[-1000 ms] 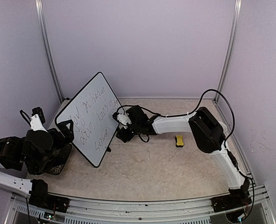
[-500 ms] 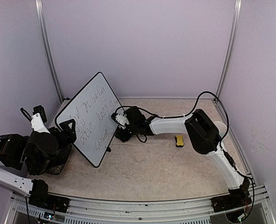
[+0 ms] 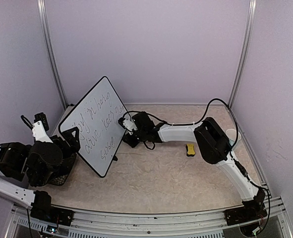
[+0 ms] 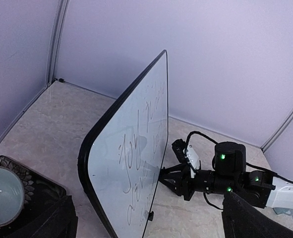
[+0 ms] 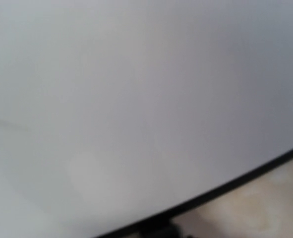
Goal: Erase the whiteboard
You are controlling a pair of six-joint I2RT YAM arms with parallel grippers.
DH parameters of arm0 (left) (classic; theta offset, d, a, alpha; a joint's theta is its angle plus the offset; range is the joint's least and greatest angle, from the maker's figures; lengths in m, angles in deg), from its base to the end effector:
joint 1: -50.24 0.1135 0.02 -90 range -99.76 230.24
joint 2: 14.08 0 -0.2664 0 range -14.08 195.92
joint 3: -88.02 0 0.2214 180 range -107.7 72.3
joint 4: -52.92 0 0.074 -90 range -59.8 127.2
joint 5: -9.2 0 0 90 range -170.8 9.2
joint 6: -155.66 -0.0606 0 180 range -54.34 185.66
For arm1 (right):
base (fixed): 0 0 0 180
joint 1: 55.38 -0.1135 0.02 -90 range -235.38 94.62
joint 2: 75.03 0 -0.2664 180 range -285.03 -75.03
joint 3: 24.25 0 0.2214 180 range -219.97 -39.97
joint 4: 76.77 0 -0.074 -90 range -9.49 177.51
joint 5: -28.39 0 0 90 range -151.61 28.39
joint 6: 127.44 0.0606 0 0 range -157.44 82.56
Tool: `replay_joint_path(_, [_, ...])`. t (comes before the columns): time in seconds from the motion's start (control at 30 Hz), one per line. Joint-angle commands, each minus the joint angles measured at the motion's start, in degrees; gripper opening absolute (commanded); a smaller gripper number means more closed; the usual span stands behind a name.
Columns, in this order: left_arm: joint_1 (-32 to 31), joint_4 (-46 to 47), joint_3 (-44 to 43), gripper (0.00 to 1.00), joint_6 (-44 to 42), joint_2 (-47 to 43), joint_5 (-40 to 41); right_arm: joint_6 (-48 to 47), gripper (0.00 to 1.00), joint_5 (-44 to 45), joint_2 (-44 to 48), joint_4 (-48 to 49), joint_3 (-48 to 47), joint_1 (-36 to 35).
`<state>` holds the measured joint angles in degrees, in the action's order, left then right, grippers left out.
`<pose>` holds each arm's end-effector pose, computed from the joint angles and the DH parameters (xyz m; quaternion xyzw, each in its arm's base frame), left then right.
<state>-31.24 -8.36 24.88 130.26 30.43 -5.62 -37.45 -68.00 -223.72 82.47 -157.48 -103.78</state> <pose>0.0736 -0.0958 0.3103 -0.1358 0.7538 -0.1414 0.6272 0.3729 0.4302 0.1136 -0.3881 0.8019 0.2304 0.3915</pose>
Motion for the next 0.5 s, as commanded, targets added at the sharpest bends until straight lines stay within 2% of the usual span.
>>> replay_joint_path(0.0, [-0.4,-2.2,-0.6,0.99,1.1,-1.3,1.4,-0.1,0.21,-2.1,-1.4,1.3,0.8,0.4])
replay_joint_path(0.1, [-0.4,-2.3,0.1,0.99,2.0,-2.3,1.3,0.0,0.05,-1.4,0.1,2.2,3.7,0.5])
replay_joint_path(0.17, [-0.4,-1.7,0.5,0.99,1.8,-2.7,1.3,-0.4,0.00,-0.8,1.5,3.1,6.0,0.3])
replay_joint_path(0.23, [-0.4,-3.4,0.8,0.99,3.5,-2.5,2.7,-0.9,0.00,1.4,3.3,4.4,9.0,0.2])
replay_joint_path(0.33, [-0.4,-9.8,0.1,0.99,12.1,-1.5,4.2,-0.3,0.00,5.4,6.5,5.0,14.1,0.0])
replay_joint_path(0.47, [-0.4,-11.5,-0.9,0.99,12.7,1.1,5.3,1.6,0.00,12.5,11.7,6.7,22.2,-0.2])
